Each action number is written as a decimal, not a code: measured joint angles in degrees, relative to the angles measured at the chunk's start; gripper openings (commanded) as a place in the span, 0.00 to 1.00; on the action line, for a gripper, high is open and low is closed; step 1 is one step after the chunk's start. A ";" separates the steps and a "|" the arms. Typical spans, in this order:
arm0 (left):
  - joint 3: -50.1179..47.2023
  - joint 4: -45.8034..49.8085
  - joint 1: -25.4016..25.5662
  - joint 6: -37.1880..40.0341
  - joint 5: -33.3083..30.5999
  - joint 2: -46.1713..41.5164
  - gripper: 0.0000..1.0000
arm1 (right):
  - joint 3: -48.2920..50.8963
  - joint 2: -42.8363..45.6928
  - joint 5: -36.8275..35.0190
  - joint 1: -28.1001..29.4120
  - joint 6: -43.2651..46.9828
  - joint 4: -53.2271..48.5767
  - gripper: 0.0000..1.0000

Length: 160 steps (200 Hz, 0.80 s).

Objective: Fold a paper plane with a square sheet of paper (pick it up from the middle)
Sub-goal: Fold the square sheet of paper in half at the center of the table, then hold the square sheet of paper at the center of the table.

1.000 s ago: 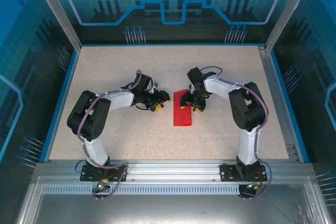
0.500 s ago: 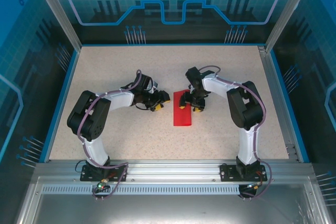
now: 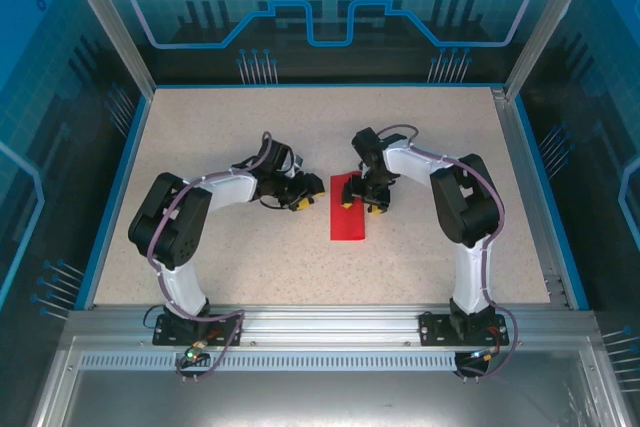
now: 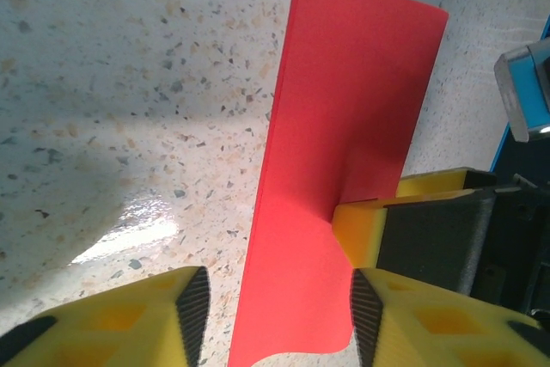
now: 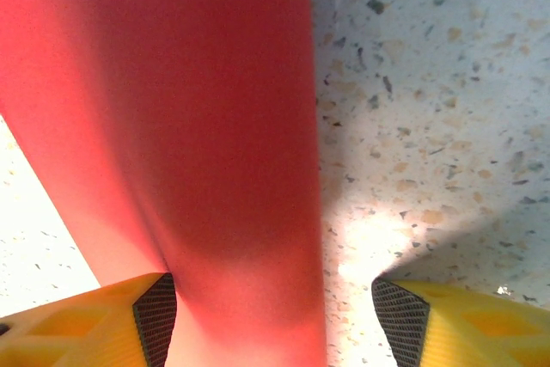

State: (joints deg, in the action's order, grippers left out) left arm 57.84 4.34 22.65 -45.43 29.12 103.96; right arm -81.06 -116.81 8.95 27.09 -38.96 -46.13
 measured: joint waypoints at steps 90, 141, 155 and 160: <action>7.48 2.93 5.33 0.37 -2.05 3.67 0.00 | -0.07 -0.20 -0.20 0.04 -0.02 -0.13 0.69; 10.82 7.50 7.50 0.42 -6.34 6.43 0.00 | -0.07 -0.20 -0.22 0.04 -0.02 -0.13 0.69; 11.58 8.24 7.87 0.44 -7.28 6.78 0.00 | -0.07 -0.20 -0.20 0.04 0.00 -0.13 0.69; 11.74 8.52 7.96 0.44 -7.45 6.82 0.00 | -0.07 -0.20 -0.20 0.04 -0.02 -0.13 0.69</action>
State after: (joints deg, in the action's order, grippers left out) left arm 69.58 12.86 30.61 -44.99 21.67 110.78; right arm -81.12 -117.01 8.75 27.14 -38.98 -46.26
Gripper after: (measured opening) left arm 0.052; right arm 0.691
